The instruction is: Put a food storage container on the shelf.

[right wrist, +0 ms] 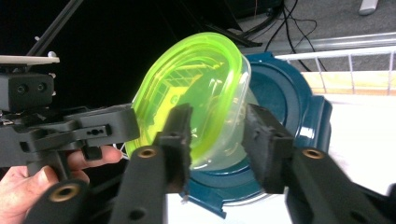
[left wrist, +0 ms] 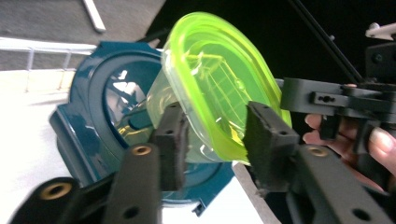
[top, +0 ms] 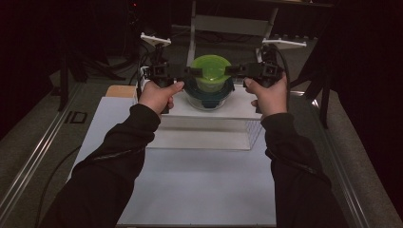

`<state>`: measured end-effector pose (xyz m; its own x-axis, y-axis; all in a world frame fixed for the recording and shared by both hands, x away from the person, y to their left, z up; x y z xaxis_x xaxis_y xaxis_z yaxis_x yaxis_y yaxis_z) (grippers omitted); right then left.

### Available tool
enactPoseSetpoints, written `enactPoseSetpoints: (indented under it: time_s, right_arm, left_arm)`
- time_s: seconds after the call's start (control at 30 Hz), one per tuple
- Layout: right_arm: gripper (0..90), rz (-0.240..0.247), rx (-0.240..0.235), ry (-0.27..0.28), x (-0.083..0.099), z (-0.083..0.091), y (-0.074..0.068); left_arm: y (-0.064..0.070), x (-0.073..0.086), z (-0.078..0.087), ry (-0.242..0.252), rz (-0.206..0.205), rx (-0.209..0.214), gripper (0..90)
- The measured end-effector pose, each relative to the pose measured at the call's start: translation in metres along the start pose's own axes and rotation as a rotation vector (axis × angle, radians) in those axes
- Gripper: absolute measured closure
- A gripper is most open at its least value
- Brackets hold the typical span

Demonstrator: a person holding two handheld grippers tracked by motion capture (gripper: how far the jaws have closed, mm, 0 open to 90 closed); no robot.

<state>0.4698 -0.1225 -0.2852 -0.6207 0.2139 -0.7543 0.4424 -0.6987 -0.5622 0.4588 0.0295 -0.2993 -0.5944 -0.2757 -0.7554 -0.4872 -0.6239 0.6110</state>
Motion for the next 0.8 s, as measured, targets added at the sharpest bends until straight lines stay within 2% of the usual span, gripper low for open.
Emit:
enactPoseSetpoints:
  time_s: [0.07, 0.1, 0.23, 0.3, 0.37, 0.47, 0.5, 0.6, 0.63, 0.67, 0.7, 0.73, 0.8]
  right_arm:
    - [52.8, 0.003, 0.001, 0.006, -0.002, 0.000, 0.002]
    - [50.4, 0.005, 0.000, 0.009, -0.002, 0.001, 0.003]
    - [47.5, 0.028, -0.012, 0.018, 0.000, 0.003, 0.000]
    - [46.3, 0.049, -0.017, 0.020, 0.003, 0.006, -0.002]
    - [46.4, 0.060, -0.021, 0.024, 0.006, 0.009, -0.004]
    - [47.9, 0.085, -0.028, 0.038, 0.011, 0.015, -0.006]
    - [48.9, 0.096, -0.033, 0.042, 0.014, 0.017, -0.006]
    - [62.0, 0.125, -0.037, 0.041, 0.024, 0.021, -0.007]
    - [70.3, 0.143, -0.028, 0.040, 0.028, 0.022, -0.008]
    - [78.3, 0.158, -0.024, 0.032, 0.032, 0.021, -0.008]
    - [78.3, 0.158, -0.024, 0.032, 0.032, 0.021, -0.008]
    - [89.0, 0.178, -0.026, 0.005, 0.043, 0.018, -0.012]
    - [89.5, 0.184, -0.033, -0.018, 0.051, 0.011, -0.014]
  left_arm:
    - [0.001, -0.002, 0.000, 0.008, -0.017, -0.002, 49.8]
    - [0.002, -0.002, 0.000, 0.003, -0.011, 0.011, 48.1]
    - [0.003, -0.001, -0.002, -0.015, -0.007, 0.013, 39.5]
    - [0.002, -0.001, -0.001, -0.006, -0.016, 0.006, 37.6]
    - [0.002, -0.002, 0.003, 0.014, -0.017, 0.018, 33.3]
    - [0.006, -0.005, 0.014, 0.059, -0.060, 0.064, 26.7]
    - [0.006, -0.005, 0.018, 0.073, -0.077, 0.068, 25.9]
    - [0.008, -0.004, 0.032, 0.140, -0.149, 0.077, 23.5]
    - [0.008, -0.002, 0.035, 0.151, -0.186, 0.079, 19.9]
    - [0.009, 0.000, 0.040, 0.187, -0.244, 0.070, 15.6]
    - [0.009, 0.000, 0.040, 0.187, -0.244, 0.070, 13.7]
    - [0.010, 0.004, 0.046, 0.236, -0.300, 0.067, 10.6]
    - [0.011, 0.010, 0.053, 0.279, -0.313, 0.082, 0.7]
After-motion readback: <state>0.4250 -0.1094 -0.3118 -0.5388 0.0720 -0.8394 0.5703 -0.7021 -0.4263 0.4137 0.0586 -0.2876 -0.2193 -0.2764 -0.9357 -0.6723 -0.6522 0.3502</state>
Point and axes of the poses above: each handheld gripper's, and its own axes: z roughly backward along the jaws, x roughly out of its underside, y roughly to its right, the point moved 9 cm from there along -z, roughly forward along the jaws, and after that the axes turned 12 degrees about y, right-handed, at the moved point
